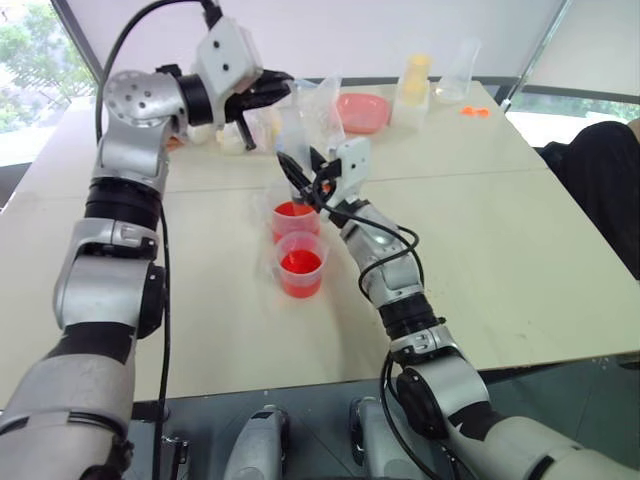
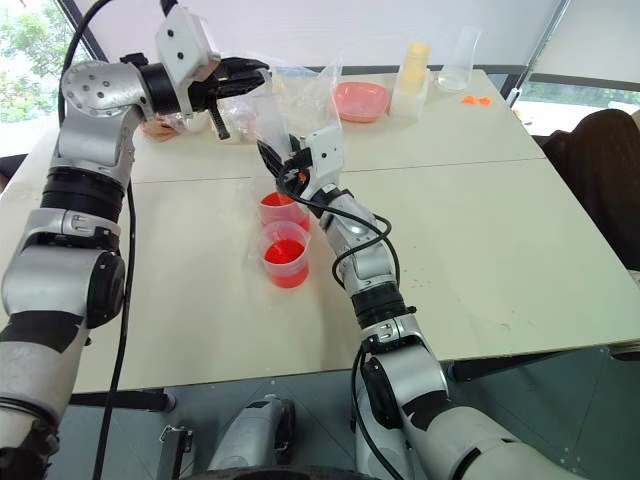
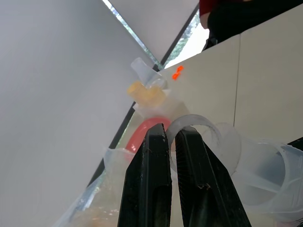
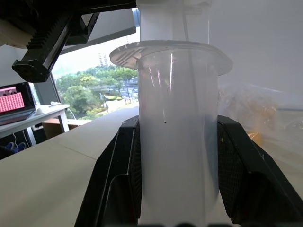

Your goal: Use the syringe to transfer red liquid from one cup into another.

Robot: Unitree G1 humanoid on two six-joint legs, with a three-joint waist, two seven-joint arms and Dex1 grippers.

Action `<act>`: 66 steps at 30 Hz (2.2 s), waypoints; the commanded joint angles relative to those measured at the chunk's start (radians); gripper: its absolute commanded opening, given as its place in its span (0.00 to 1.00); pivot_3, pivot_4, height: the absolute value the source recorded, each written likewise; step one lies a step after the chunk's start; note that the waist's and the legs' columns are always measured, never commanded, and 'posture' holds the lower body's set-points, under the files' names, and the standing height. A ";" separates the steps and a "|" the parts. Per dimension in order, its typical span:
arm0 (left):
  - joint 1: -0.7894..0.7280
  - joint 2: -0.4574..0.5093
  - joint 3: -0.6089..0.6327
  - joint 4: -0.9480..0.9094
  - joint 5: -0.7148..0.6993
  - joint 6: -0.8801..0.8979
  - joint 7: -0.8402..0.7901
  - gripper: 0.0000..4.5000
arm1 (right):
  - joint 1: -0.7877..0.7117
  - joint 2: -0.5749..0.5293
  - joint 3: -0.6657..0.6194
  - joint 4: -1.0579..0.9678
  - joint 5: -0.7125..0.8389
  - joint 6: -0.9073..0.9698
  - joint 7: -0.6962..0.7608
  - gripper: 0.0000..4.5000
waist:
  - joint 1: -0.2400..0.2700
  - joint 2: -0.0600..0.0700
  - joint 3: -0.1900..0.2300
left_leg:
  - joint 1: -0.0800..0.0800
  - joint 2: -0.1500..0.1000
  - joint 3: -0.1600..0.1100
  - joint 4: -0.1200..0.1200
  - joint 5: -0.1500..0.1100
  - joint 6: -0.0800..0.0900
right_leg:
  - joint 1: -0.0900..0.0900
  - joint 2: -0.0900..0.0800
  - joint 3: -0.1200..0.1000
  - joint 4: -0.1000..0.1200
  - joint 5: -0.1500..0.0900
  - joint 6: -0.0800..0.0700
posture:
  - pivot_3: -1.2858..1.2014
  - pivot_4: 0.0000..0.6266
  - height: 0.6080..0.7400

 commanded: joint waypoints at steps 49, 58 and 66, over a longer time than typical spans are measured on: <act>0.526 0.194 0.341 -0.799 -0.618 0.896 0.082 0.89 | 0.270 -0.016 0.113 -0.757 0.268 0.453 -0.119 0.33 | 0.002 -0.001 0.000 | 0.002 0.002 -0.003 0.000 0.002 -0.003 | -0.002 0.001 0.003 0.003 0.000 -0.002 | 0.52 0.24 1.00; 0.241 0.127 0.316 -0.697 -0.602 0.814 0.107 0.89 | 0.258 -0.026 0.127 -0.695 0.201 0.367 -0.098 0.33 | 0.003 -0.001 0.000 | 0.002 0.001 -0.003 0.000 0.002 -0.003 | -0.001 0.001 0.003 0.002 0.000 -0.002 | 0.52 0.24 1.00; 0.180 0.099 0.237 -0.654 -0.542 0.749 0.074 0.89 | 0.251 -0.015 0.124 -0.655 0.166 0.311 -0.098 0.33 | 0.001 -0.001 0.000 | 0.002 0.002 -0.003 0.000 0.002 -0.003 | -0.002 0.002 0.003 0.002 0.000 -0.002 | 0.52 0.24 1.00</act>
